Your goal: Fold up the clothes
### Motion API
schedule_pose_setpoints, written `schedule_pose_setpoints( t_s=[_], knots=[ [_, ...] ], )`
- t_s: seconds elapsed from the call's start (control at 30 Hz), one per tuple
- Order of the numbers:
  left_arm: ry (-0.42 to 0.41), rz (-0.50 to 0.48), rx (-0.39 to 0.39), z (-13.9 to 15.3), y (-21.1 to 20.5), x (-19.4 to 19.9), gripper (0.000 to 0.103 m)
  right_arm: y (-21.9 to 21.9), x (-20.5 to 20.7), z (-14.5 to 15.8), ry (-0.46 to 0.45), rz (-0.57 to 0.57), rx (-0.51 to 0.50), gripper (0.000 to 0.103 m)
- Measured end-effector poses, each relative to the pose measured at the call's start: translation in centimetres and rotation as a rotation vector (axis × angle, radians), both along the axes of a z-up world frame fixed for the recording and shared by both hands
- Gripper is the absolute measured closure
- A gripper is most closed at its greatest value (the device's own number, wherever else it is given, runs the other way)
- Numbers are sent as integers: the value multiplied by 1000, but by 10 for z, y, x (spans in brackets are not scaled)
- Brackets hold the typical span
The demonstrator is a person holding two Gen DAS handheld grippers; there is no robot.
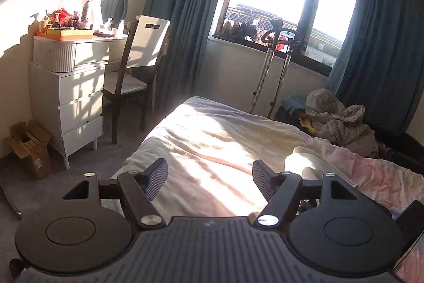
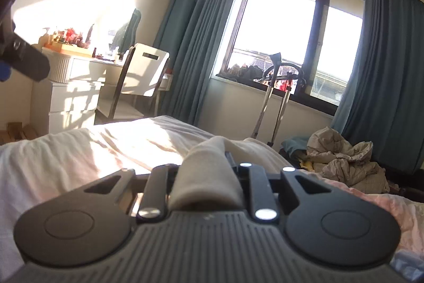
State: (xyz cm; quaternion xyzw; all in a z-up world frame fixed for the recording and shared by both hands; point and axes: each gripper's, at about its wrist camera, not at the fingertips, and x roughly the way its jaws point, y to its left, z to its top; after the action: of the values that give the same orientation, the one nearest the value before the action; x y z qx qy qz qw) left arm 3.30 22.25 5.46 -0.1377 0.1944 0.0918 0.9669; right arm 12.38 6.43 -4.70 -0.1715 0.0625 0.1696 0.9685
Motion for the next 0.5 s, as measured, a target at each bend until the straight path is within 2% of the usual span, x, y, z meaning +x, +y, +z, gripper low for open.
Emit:
schedule_pose_setpoints(
  t_s=[0.07, 0.17, 0.27, 0.37, 0.5],
  knots=[
    [6, 14, -29, -5, 10, -2, 29, 14, -4, -16, 6, 16, -50, 80],
    [9, 16, -78, -14, 13, -1, 29, 13, -11, -17, -4, 39, -59, 78],
    [7, 6, -148, -20, 4, 1, 29, 5, -18, -10, 19, 100, -56, 66],
    [-4, -14, -183, -23, -14, 2, 26, -4, -39, -2, 39, 230, -80, 39],
    [-3, -49, -195, -29, -47, 0, 23, -40, -69, 15, 38, 357, -139, 38]
  ],
)
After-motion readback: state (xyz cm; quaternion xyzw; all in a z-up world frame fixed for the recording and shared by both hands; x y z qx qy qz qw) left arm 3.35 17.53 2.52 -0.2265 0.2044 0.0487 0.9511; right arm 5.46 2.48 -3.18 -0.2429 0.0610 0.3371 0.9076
